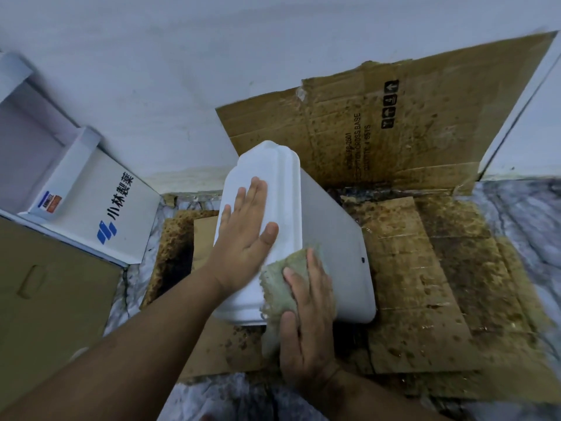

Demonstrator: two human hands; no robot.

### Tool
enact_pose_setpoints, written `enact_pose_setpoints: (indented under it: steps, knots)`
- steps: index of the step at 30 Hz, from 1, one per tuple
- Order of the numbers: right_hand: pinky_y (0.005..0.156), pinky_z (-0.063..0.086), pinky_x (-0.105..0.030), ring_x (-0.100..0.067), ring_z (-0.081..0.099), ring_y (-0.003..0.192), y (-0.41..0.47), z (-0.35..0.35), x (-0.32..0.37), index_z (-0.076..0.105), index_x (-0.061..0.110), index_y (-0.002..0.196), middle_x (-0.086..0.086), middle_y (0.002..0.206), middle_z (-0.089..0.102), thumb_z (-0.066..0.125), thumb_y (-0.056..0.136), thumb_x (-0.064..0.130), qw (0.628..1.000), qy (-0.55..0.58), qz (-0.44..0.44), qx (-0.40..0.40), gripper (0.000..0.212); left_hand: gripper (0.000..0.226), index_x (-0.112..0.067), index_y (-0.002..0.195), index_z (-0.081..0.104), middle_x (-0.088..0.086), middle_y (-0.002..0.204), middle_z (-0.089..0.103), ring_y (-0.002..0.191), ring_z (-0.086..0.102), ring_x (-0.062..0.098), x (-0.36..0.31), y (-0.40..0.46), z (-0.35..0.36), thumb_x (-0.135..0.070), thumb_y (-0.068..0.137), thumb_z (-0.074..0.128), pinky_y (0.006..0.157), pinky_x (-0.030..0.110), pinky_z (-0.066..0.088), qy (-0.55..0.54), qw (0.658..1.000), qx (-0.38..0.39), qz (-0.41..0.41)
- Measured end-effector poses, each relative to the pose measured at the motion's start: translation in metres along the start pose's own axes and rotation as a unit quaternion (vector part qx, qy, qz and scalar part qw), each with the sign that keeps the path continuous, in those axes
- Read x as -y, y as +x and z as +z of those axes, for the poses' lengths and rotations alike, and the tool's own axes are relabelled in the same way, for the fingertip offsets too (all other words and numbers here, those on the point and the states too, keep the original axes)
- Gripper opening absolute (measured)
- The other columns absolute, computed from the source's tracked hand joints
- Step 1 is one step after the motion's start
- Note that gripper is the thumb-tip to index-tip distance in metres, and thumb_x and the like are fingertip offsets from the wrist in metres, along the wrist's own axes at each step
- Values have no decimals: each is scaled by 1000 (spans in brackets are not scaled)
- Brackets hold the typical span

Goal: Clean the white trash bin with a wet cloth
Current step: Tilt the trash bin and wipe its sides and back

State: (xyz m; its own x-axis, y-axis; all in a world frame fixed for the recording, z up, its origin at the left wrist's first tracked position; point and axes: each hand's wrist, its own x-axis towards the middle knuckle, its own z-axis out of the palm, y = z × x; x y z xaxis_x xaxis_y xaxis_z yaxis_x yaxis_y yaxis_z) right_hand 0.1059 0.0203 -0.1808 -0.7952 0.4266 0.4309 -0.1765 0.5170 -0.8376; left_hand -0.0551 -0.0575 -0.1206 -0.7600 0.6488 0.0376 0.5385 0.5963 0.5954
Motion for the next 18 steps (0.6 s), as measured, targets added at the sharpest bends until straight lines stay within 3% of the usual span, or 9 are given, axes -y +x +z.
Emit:
enact_pose_setpoints:
  steps: [3, 6, 9, 11, 14, 16, 18]
  knots:
    - [122, 18, -52, -32, 24, 151, -6, 2, -46, 19, 29, 157, -8, 163, 27, 24, 103, 40, 999, -39, -17, 31, 55, 93, -29, 162, -5, -14, 170, -12, 156, -15, 7, 15, -3, -4, -84, 90, 13, 127, 53, -3, 4, 1000, 0, -3]
    - [118, 26, -57, -30, 30, 149, -12, -5, -107, 24, 25, 155, -3, 159, 32, 20, 105, 46, 992, -43, 121, 19, 54, 90, -30, 163, -4, -17, 170, -10, 157, -13, 7, 30, -10, -10, -80, 93, 20, 127, 55, -1, -21, 1000, -6, -11]
    - [121, 21, -48, -39, 33, 146, -6, -12, -139, 27, 11, 149, 0, 154, 30, 19, 105, 50, 975, -53, 213, 21, 60, 88, -28, 163, -3, -16, 171, -8, 157, -11, 7, 37, -13, -10, -78, 95, 20, 127, 53, 0, -33, 999, -8, -11]
    - [124, 12, -49, -32, 20, 152, 7, -4, -119, 25, 23, 151, 8, 157, 23, 18, 99, 46, 969, -69, 232, 40, 58, 89, -24, 164, -2, -13, 171, -6, 158, -8, 10, 44, -14, -11, -77, 96, 20, 128, 52, 1, -38, 999, -15, -8]
    - [126, -1, -45, -20, 2, 155, 32, 20, -48, 23, 37, 155, 12, 165, 15, 13, 94, 48, 975, -73, 187, 94, 63, 91, -20, 164, -2, -9, 172, -5, 158, -6, 13, 57, -16, -14, -77, 97, 23, 127, 54, 3, -64, 998, -15, -13]
    - [125, -6, -39, -16, -1, 154, 42, 33, -14, 18, 37, 156, 12, 166, 14, 13, 93, 48, 981, -52, 150, 116, 64, 91, -19, 164, -2, -7, 172, -5, 159, -6, 14, 62, -15, -15, -75, 98, 25, 127, 56, 3, -75, 997, -8, -10]
    - [125, -1, -39, -18, 7, 155, 42, 31, -14, 24, 34, 155, 10, 165, 20, 21, 95, 46, 986, -42, 114, 115, 62, 91, -18, 164, -3, -7, 172, -6, 159, -5, 14, 61, -13, -15, -75, 98, 25, 127, 55, 4, -66, 998, 1, -5]
